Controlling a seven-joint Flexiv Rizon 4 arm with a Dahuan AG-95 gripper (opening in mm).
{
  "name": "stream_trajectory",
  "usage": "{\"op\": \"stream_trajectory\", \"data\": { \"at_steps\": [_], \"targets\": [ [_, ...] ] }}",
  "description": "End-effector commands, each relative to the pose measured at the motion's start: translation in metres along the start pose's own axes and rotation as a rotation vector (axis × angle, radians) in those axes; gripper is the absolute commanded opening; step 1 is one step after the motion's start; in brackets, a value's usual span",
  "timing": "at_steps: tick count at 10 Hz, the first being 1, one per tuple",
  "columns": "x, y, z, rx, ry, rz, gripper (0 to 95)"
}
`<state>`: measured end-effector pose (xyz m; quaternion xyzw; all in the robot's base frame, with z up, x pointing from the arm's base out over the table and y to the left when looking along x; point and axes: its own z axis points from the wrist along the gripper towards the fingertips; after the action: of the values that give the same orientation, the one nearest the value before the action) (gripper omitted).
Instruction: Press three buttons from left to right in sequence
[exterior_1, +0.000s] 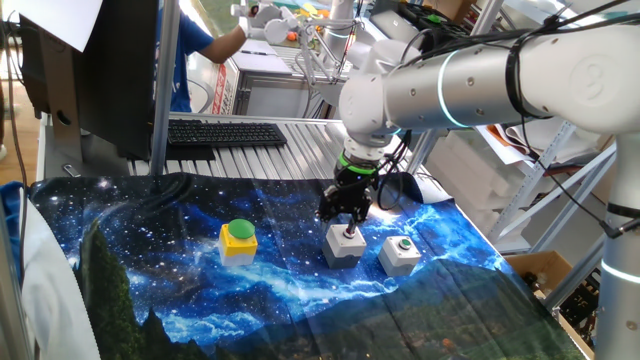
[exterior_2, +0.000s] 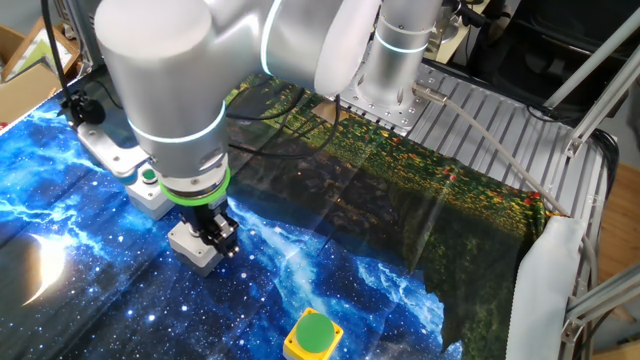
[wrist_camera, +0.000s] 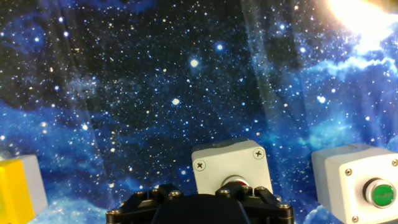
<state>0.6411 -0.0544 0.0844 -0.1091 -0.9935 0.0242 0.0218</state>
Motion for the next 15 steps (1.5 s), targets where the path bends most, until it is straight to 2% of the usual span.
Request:
{"op": "stream_trajectory", "data": {
  "at_steps": [1, 3, 4, 8, 11, 15],
  "targets": [
    [0.003, 0.001, -0.001, 0.073, -0.016, -0.038, 57.0],
    [0.002, 0.000, -0.030, 0.021, 0.014, -0.013, 57.0],
    [0.007, -0.004, -0.034, -0.011, -0.001, 0.006, 57.0],
    [0.008, -0.005, -0.035, -0.013, 0.001, 0.022, 57.0],
    [0.008, -0.005, -0.035, -0.019, 0.017, 0.032, 57.0],
    [0.008, -0.005, -0.035, -0.017, 0.019, 0.042, 57.0]
  ]
}}
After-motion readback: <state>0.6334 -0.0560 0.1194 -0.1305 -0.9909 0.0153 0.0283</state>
